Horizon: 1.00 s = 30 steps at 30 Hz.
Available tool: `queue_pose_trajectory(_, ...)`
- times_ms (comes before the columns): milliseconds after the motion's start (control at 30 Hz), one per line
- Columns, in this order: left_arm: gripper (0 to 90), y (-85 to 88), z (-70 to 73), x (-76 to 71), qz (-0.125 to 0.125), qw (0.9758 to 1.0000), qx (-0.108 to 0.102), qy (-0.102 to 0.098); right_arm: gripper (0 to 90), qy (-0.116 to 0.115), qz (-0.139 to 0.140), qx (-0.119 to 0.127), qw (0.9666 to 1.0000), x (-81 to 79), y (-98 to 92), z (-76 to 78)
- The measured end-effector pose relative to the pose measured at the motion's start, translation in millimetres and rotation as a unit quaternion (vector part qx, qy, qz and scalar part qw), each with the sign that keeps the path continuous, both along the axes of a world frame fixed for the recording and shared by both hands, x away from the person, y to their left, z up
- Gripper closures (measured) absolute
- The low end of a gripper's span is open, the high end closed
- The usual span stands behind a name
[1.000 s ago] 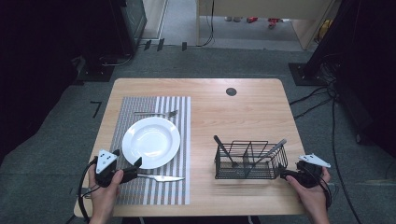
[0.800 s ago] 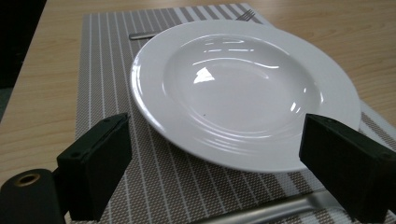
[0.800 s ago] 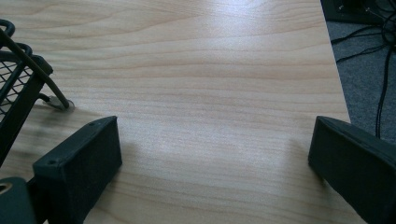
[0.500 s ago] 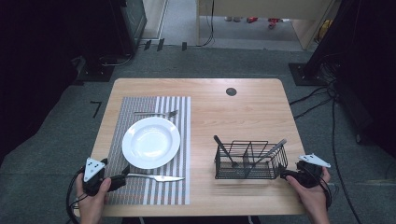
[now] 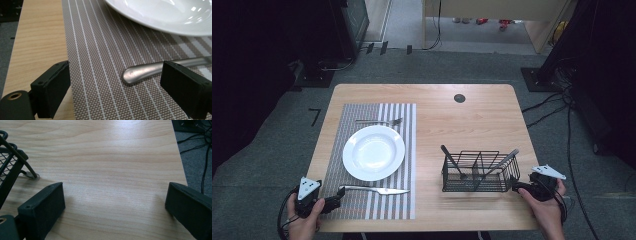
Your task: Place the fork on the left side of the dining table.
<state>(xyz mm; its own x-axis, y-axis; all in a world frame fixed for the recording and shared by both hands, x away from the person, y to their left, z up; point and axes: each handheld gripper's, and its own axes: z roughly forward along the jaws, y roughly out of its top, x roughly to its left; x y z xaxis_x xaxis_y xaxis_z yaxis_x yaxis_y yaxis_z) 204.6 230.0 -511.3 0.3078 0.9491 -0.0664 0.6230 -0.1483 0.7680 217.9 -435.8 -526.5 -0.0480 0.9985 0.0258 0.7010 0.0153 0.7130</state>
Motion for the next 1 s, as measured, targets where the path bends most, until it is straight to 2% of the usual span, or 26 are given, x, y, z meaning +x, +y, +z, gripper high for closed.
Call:
queue_pose_trajectory(133,9.6,-1.6,-4.1,0.1,-0.001,0.9999,0.004,0.009,2.7,0.0,0.0,0.0,1.0,0.0,0.0,0.0)
queue_pose_trajectory(167,9.7,-2.7,-6.4,1.2,0.0,0.9998,0.007,0.019,2.7,0.0,0.0,0.0,1.0,0.0,0.0,0.0)
queue_pose_trajectory(233,9.7,-4.2,-6.9,1.0,0.003,0.9998,0.012,0.016,2.7,0.0,0.0,0.0,1.0,0.0,0.0,0.0)
queue_pose_trajectory(400,9.7,-9.5,-8.2,0.2,0.003,0.9991,0.041,0.015,2.7,0.0,0.0,0.0,1.0,0.0,0.0,0.0)
queue_pose_trajectory(1000,9.7,-10.0,-8.9,-1.2,0.007,0.9991,0.04,0.011,2.7,0.0,0.0,0.0,1.0,0.0,0.0,0.0)
